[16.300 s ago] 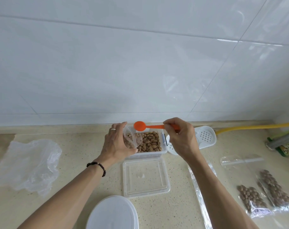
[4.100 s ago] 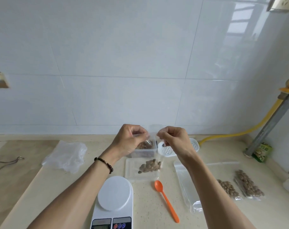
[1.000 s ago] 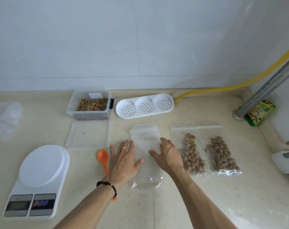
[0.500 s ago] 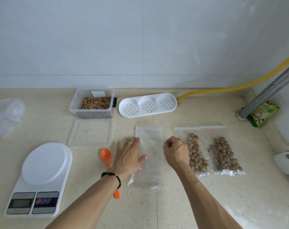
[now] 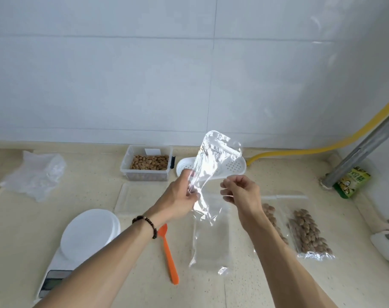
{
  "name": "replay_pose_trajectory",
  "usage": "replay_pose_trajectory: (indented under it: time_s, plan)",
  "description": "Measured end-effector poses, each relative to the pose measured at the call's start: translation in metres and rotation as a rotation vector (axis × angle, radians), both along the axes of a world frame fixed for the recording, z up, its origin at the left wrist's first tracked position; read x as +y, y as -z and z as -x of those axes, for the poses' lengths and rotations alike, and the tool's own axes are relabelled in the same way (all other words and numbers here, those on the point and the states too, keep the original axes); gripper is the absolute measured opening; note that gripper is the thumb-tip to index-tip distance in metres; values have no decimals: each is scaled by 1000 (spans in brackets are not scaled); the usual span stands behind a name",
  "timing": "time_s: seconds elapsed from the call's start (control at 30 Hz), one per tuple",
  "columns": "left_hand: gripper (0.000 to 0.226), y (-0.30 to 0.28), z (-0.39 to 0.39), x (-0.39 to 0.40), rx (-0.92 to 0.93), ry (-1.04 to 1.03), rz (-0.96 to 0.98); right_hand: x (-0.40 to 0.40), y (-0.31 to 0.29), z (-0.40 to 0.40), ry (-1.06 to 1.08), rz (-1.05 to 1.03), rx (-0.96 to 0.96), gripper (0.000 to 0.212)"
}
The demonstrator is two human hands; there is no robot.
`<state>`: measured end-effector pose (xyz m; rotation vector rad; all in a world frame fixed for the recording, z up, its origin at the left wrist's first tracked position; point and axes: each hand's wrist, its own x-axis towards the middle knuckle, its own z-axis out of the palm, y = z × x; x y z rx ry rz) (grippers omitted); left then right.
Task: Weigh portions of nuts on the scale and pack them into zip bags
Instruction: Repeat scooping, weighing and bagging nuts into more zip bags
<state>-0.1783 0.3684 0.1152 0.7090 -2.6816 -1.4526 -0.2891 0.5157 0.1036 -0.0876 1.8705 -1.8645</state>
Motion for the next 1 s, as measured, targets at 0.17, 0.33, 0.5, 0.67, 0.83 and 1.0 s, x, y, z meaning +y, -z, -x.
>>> replay_pose_trajectory:
  time_s: [0.17, 0.33, 0.5, 0.67, 0.83, 1.0]
  plan:
    - [44, -24, -44, -58, -92, 138, 6, -31, -26, -21, 113, 83, 16, 39]
    - [38, -26, -97, -129, -57, 171, 23, -72, -29, -66, 73, -46, 162, 9]
    - [34, -15, -156, -196, -23, 30, 75, -121, -7, -137, 86, -159, 128, 15]
    - [36, 10, -213, -246, -73, -119, 211, -162, 26, -194, -6, -283, 63, 7]
    - [37, 53, -242, -269, -125, -170, 260, -183, 61, -229, -88, -461, 52, 6]
    - [41, 87, -248, -276, -157, -146, 279, -189, 90, -239, -88, -572, 61, 11]
